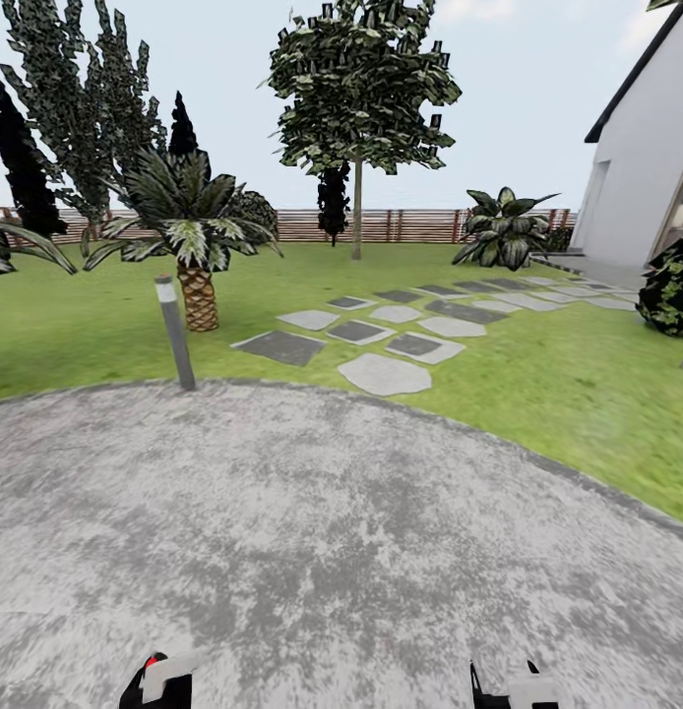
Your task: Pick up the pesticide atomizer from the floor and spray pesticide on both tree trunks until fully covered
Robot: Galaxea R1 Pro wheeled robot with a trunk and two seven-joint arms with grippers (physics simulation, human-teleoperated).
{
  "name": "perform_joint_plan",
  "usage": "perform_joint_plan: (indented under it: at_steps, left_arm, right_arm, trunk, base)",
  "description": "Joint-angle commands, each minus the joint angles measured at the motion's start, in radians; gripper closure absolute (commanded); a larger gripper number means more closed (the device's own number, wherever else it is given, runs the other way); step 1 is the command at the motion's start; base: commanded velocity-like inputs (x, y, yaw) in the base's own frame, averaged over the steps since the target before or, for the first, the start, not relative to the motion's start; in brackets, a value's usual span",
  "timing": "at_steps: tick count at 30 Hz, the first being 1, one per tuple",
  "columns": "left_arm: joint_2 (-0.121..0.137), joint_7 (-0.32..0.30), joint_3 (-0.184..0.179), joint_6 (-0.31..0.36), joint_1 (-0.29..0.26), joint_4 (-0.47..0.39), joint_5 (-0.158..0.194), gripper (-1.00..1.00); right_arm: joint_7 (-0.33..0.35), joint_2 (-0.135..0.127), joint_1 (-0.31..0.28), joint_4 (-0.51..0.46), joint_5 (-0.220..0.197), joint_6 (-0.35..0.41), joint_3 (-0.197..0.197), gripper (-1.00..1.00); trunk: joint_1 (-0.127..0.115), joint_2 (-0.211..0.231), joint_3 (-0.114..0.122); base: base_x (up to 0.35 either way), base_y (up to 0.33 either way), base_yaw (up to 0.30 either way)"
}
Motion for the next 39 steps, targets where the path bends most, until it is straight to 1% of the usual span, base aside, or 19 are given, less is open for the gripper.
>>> perform_joint_plan:
  at_steps: [1,39]
  left_arm:
    - [0.0,0.0,0.0,0.0,0.0,0.0,0.0,1.0]
    - [0.0,0.008,0.001,0.001,0.0,0.001,0.0,1.0]
  right_arm:
    - [0.0,0.0,0.0,0.0,0.0,0.0,0.0,-1.0]
    - [0.0,0.0,0.0,0.002,0.002,0.0,0.001,-1.0]
  trunk:
    - [0.0,0.0,0.0]
    - [0.0,0.0,0.0]
  base:
    - [0.34,0.0,0.0]
    - [0.34,0.0,0.0]
